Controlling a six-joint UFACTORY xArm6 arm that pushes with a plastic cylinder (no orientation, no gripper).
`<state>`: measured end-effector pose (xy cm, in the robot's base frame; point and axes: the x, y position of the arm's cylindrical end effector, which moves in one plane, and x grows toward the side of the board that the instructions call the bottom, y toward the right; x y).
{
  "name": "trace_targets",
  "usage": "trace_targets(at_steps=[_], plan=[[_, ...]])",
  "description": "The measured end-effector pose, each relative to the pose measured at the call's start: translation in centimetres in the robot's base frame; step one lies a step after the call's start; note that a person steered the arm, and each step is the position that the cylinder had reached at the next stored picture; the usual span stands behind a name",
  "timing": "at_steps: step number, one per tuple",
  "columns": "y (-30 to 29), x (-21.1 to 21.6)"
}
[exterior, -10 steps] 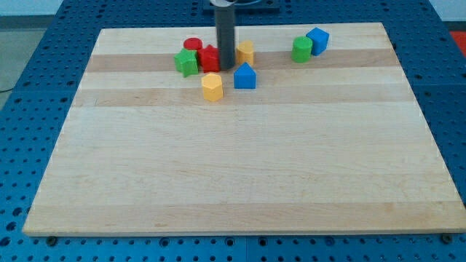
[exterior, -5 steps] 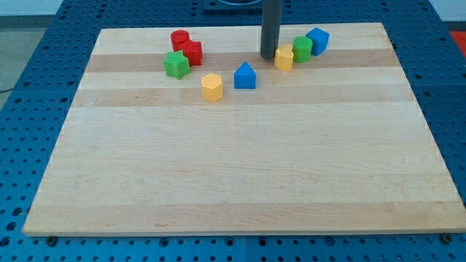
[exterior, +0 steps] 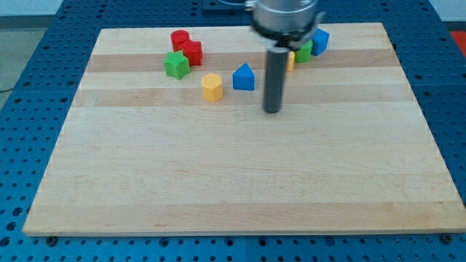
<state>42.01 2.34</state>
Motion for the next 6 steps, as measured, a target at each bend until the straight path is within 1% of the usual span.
trace_targets(at_steps=[2, 3, 5, 6], plan=[[-15.2, 0.0], [-17.2, -1.0], [-11.8, -3.0], [-11.5, -4.3]])
